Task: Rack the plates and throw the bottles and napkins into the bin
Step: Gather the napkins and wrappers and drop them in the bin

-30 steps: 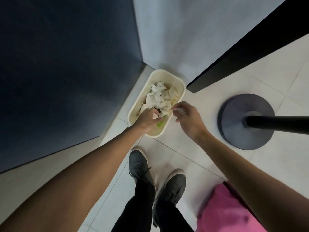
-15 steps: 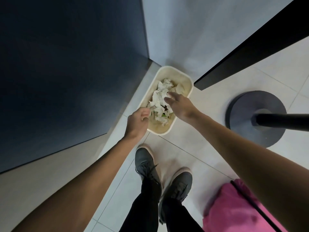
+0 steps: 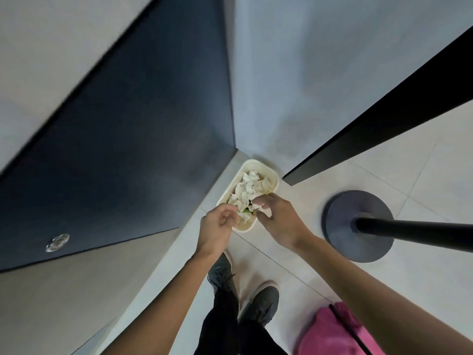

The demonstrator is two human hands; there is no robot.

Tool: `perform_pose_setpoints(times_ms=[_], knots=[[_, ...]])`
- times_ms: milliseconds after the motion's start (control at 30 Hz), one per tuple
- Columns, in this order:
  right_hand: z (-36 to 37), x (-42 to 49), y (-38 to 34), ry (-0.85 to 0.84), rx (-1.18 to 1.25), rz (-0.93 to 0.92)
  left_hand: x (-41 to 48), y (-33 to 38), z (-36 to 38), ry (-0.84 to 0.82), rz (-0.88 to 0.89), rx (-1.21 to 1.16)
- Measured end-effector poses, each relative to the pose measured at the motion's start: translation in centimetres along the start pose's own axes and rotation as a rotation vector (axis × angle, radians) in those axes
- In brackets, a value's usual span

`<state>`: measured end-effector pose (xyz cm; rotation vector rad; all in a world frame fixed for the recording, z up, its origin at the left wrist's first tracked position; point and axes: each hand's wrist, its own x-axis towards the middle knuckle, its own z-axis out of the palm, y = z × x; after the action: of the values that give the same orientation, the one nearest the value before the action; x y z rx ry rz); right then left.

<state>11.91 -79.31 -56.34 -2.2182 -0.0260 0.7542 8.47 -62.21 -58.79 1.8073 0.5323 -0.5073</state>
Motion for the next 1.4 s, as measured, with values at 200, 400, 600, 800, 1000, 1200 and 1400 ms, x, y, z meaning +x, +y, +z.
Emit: perform_pose_setpoints(times_ms=[200, 400, 600, 800, 1000, 1200, 1400], knots=[[-4.6, -7.4, -6.8, 0.032, -0.050, -0.140, -8.0, 8.4, -2.3, 0.080, 0.088, -0.006], [-10.5, -13.5, -15.2, 0.111, -0.049, -0.256, -15.3, 18.0, -6.1, 0.161, 0.321, 0.095], [-14.6, -18.8, -22.3, 0.132, -0.092, -0.374, -22.1, 24.3, -9.4, 0.245, 0.459, 0.106], [-17.6, -20.8, -28.6, 0.150, -0.064, -0.532, -26.7, 29.7, -13.6, 0.266, 0.455, 0.083], [-20.5, -19.0, -35.8, 0.195, -0.087, -0.637, -27.7, 33.7, -19.7, 0.444, 0.534, 0.103], [-21.8, -15.8, -42.1, 0.183, -0.068, -0.673, -26.2, 36.5, -25.6, 0.539, 0.530, 0.179], [-21.6, -11.3, -47.0, 0.132, -0.063, -0.649, -21.4, 38.2, -33.2, 0.594, 0.453, 0.342]])
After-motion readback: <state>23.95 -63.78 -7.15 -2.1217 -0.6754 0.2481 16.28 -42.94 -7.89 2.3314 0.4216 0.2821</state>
